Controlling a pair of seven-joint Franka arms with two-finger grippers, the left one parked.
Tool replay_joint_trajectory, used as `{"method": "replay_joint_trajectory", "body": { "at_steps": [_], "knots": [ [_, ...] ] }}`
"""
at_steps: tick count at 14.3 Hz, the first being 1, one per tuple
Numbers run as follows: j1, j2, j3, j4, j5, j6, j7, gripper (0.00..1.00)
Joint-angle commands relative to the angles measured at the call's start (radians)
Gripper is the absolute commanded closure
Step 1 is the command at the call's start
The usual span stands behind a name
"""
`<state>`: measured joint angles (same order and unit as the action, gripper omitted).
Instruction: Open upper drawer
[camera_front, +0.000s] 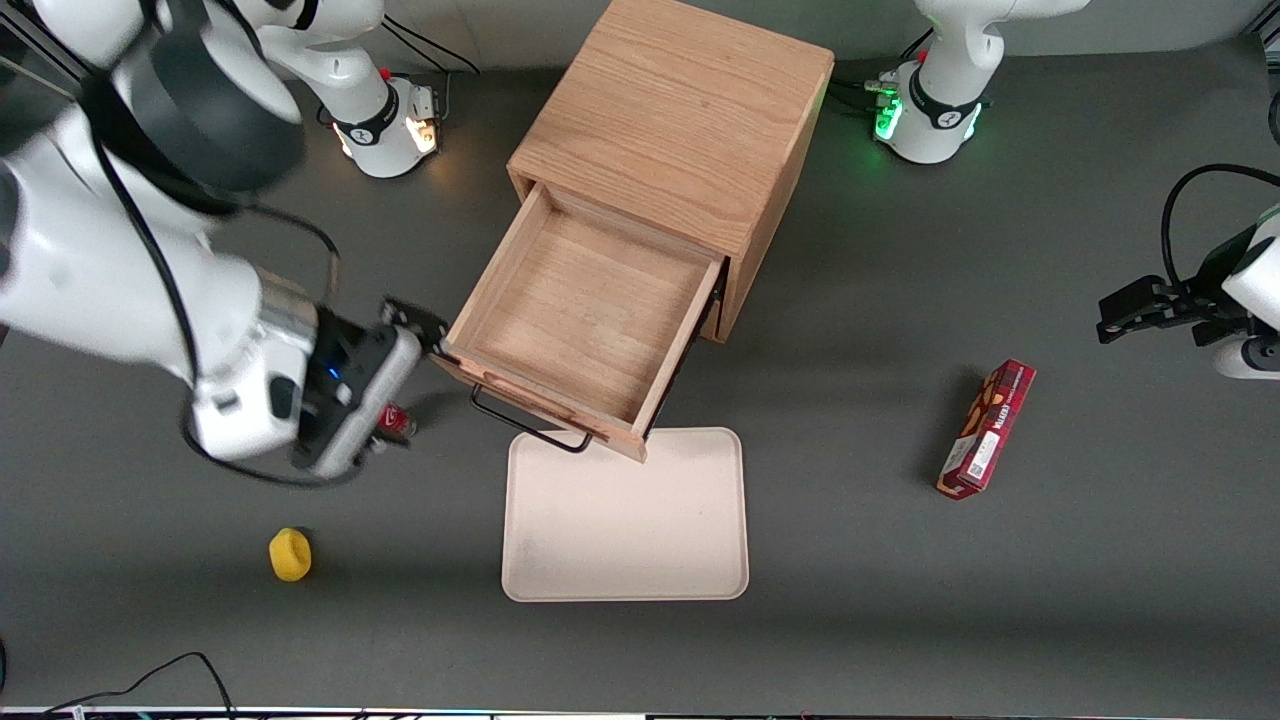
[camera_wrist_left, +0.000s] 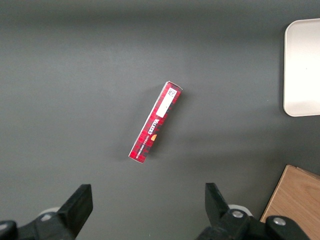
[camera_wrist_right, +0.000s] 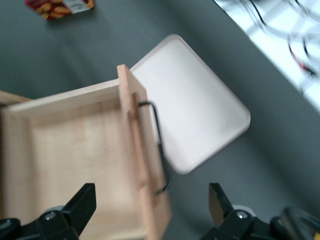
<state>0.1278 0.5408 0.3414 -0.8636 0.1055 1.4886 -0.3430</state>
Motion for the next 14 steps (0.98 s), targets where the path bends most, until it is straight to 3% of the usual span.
{"method": "replay_joint_trajectory", "body": {
  "at_steps": [1,4,5,7,11,14],
  "knots": [
    [-0.004,-0.118,-0.073,-0.04,-0.012,-0.138,0.316,0.0],
    [-0.011,-0.247,-0.241,-0.199,-0.016,-0.333,0.355,0.0],
    [-0.011,-0.304,-0.312,-0.298,-0.016,-0.314,0.355,0.0],
    [-0.008,-0.422,-0.386,-0.513,-0.036,-0.219,0.358,0.0],
    [-0.011,-0.71,-0.412,-1.044,-0.067,0.144,0.404,0.0],
    [-0.011,-0.743,-0.415,-1.094,-0.087,0.209,0.406,0.0]
  ]
}}
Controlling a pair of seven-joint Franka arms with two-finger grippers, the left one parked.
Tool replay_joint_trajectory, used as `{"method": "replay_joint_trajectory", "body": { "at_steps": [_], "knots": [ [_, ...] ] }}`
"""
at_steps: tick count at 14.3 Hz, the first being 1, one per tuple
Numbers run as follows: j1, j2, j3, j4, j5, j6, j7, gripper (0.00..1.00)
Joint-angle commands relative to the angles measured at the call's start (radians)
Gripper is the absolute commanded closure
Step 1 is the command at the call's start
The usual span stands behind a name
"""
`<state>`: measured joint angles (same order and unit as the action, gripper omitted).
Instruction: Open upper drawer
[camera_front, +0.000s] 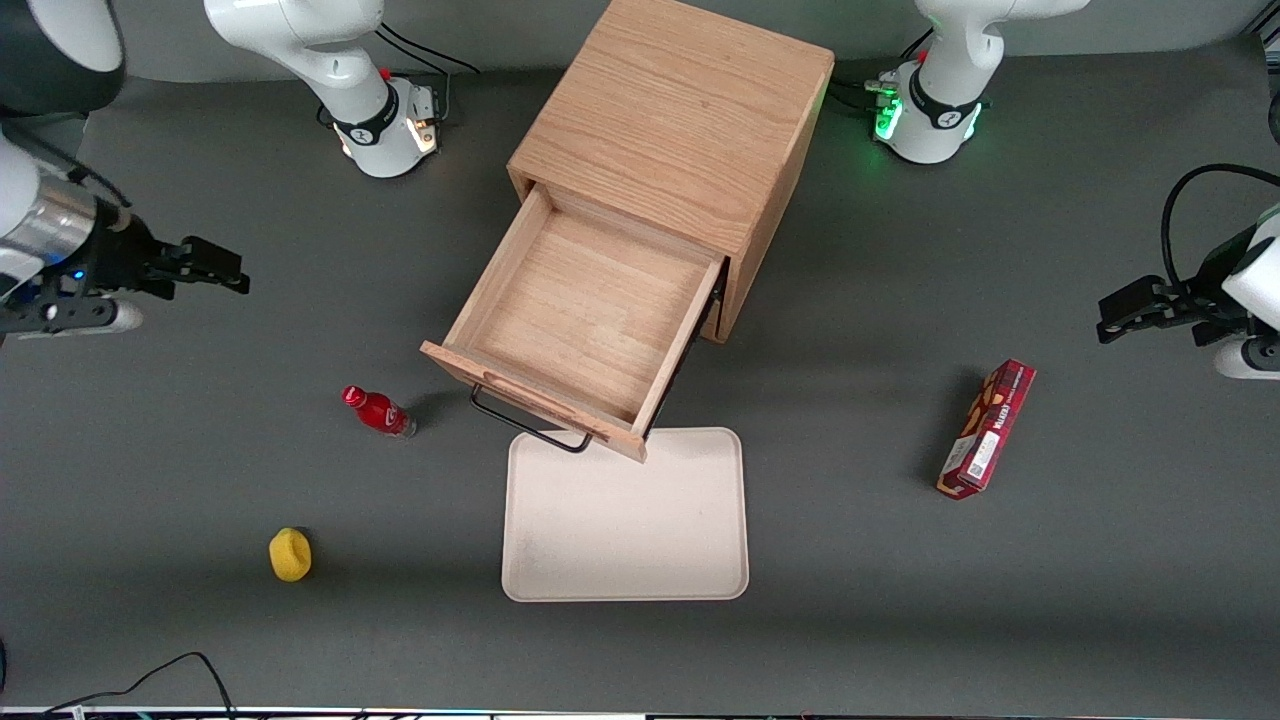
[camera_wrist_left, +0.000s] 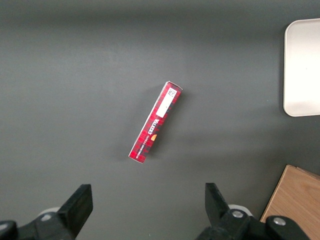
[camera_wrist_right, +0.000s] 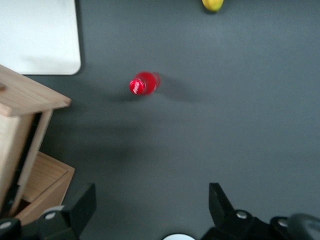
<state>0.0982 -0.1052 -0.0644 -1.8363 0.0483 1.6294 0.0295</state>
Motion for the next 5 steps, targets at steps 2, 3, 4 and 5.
{"method": "replay_joint_trajectory", "body": {
  "at_steps": [2,3,4,5],
  "knots": [
    [0.02,-0.067,-0.008,-0.078,-0.033,0.064,0.151,0.0],
    [0.02,-0.06,-0.008,-0.077,-0.036,0.064,0.193,0.0],
    [0.025,-0.057,-0.006,-0.075,-0.06,0.061,0.194,0.0],
    [0.026,-0.054,-0.003,-0.073,-0.077,0.055,0.193,0.0]
  ]
}}
